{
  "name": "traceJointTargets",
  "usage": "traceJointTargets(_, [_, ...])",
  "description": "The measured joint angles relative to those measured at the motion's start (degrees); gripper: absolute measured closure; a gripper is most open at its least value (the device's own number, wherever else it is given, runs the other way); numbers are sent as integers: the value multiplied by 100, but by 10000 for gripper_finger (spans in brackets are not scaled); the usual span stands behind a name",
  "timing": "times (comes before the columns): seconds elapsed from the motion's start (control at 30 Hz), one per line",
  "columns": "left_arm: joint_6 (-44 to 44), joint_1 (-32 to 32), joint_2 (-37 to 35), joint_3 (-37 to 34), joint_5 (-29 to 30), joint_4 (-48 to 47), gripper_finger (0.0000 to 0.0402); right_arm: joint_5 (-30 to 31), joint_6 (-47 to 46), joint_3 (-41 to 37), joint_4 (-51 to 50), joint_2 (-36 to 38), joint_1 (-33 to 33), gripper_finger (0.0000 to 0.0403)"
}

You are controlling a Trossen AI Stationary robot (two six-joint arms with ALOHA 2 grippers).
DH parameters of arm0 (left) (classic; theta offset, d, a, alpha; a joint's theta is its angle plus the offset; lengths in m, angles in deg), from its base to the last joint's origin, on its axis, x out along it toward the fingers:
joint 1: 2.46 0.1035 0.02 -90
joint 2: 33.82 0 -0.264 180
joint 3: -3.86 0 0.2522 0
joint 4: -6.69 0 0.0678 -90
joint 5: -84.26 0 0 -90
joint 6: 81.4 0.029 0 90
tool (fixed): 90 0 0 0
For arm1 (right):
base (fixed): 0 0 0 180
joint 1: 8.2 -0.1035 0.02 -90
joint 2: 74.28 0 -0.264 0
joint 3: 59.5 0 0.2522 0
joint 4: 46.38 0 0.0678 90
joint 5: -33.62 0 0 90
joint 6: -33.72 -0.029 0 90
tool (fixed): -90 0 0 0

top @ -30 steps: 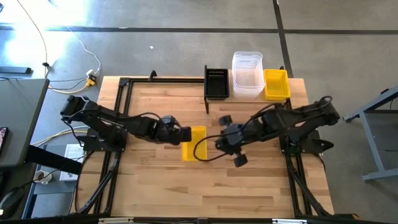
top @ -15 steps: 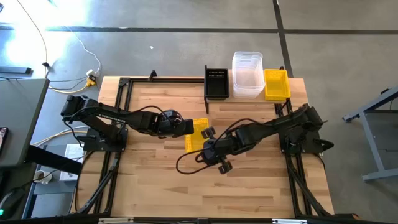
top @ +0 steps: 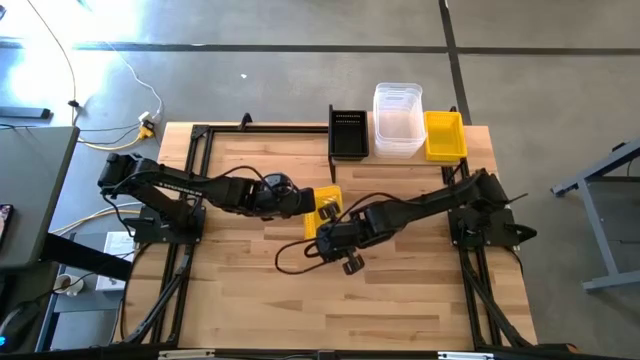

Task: Stack baskets on shelf by color
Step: Stack the yellow bin on top of the stacked yellow bins on the shelf

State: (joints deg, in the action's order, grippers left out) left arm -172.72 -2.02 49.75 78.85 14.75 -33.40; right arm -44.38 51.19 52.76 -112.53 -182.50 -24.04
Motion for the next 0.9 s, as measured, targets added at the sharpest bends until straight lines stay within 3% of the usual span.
traceJointTargets(0.27, [147, 9, 2, 0, 4, 367, 393, -59, -216, 0, -404, 0, 86, 291])
traceJointTargets(0.53, [351, 14, 2, 0, -20, 492, 392, -117, -667, 0, -512, 0, 121, 392])
traceJointTargets(0.77, [568, 9, 2, -2, 9, 495, 381, -49, -927, 0, -549, 0, 121, 400])
traceJointTargets(0.9, [1129, 69, 2, -2, -68, 512, 358, -47, -1213, 0, -566, 0, 123, 401])
